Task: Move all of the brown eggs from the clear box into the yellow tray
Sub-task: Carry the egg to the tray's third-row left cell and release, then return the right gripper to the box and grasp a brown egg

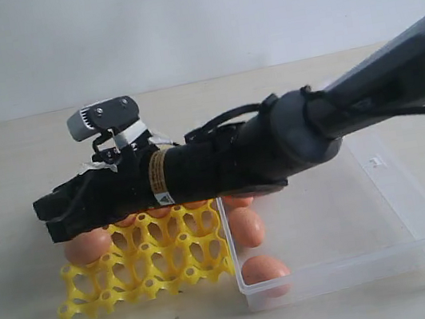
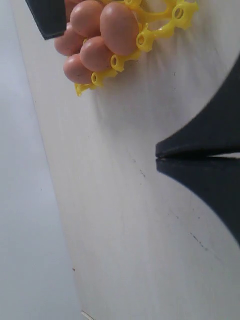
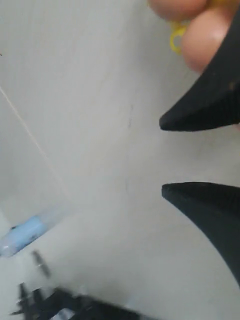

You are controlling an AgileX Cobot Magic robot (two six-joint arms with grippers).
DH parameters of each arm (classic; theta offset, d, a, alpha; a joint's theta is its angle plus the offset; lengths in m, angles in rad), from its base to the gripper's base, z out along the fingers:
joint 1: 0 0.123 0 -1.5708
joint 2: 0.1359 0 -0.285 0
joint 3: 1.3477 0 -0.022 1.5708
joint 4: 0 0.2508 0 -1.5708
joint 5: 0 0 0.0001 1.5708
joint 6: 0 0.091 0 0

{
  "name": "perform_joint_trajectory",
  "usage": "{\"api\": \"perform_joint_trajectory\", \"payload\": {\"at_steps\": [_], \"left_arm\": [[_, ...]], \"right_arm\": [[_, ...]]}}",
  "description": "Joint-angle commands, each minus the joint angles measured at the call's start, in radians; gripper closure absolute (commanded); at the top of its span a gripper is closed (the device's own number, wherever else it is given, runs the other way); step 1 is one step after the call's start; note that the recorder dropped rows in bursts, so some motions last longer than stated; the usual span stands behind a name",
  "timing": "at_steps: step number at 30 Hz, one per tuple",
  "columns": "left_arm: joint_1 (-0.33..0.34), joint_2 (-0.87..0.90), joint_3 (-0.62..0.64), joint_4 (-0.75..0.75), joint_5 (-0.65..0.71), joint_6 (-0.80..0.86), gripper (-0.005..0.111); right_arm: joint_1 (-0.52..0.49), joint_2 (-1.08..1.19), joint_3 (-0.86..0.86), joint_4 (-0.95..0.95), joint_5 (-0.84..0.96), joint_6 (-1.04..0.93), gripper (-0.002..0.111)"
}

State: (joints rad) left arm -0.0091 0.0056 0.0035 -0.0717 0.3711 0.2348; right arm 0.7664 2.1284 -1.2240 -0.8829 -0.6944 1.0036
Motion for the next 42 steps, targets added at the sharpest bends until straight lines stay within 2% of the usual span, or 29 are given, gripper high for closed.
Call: {"api": "perform_joint_trajectory", "payload": {"at_steps": [1, 2, 3, 5, 7, 10, 12, 13, 15, 19, 23, 26, 27, 29, 42], "left_arm": [[-0.001, -0.006, -0.004, -0.001, -0.007, 0.000, 0.107], [-0.001, -0.006, -0.004, -0.001, -0.007, 0.000, 0.107], [-0.001, -0.006, -0.004, -0.001, -0.007, 0.000, 0.107], [-0.001, -0.006, -0.004, -0.001, -0.007, 0.000, 0.107], [-0.001, -0.006, -0.004, -0.001, -0.007, 0.000, 0.107], [-0.001, -0.006, -0.004, -0.001, -0.007, 0.000, 0.107], [-0.001, -0.006, -0.004, -0.001, -0.007, 0.000, 0.107], [-0.001, -0.006, -0.004, -0.001, -0.007, 0.000, 0.107], [-0.001, -0.006, -0.004, -0.001, -0.007, 0.000, 0.107], [-0.001, -0.006, -0.004, -0.001, -0.007, 0.000, 0.107], [-0.001, -0.006, -0.004, -0.001, -0.007, 0.000, 0.107], [-0.001, -0.006, -0.004, -0.001, -0.007, 0.000, 0.107], [-0.001, -0.006, -0.004, -0.001, -0.007, 0.000, 0.107], [-0.001, -0.006, -0.004, -0.001, -0.007, 0.000, 0.107], [-0.001, -0.006, -0.004, -0.001, -0.007, 0.000, 0.107]], "right_arm": [[0.001, -0.162, -0.009, -0.253, 0.467, 0.218, 0.068], [0.001, -0.188, -0.009, -0.246, 0.589, 0.331, 0.068], [0.001, -0.256, -0.009, -0.244, 0.819, 0.425, 0.068], [0.001, -0.305, -0.009, -0.188, 0.936, 0.307, 0.068], [0.001, -0.338, -0.009, -0.071, 0.961, 0.166, 0.068], [-0.023, -0.359, -0.009, 0.264, 0.998, -0.209, 0.068], [-0.047, -0.356, -0.009, 0.568, 1.086, -0.594, 0.068], [-0.065, -0.339, -0.009, 0.754, 1.211, -0.845, 0.068], [-0.093, -0.310, -0.009, 0.868, 1.343, -0.952, 0.068], [-0.165, -0.276, -0.009, 0.845, 1.304, -0.904, 0.068], [-0.246, -0.259, -0.052, 0.632, 1.285, -0.906, 0.067], [-0.274, -0.204, -0.126, 0.573, 1.322, -0.910, 0.055], [-0.281, -0.170, -0.170, 0.565, 1.349, -0.926, 0.047], [-0.283, -0.111, -0.227, 0.573, 1.353, -0.955, 0.043], [-0.285, 0.073, -0.350, 0.638, 1.361, -1.004, 0.048]]}}
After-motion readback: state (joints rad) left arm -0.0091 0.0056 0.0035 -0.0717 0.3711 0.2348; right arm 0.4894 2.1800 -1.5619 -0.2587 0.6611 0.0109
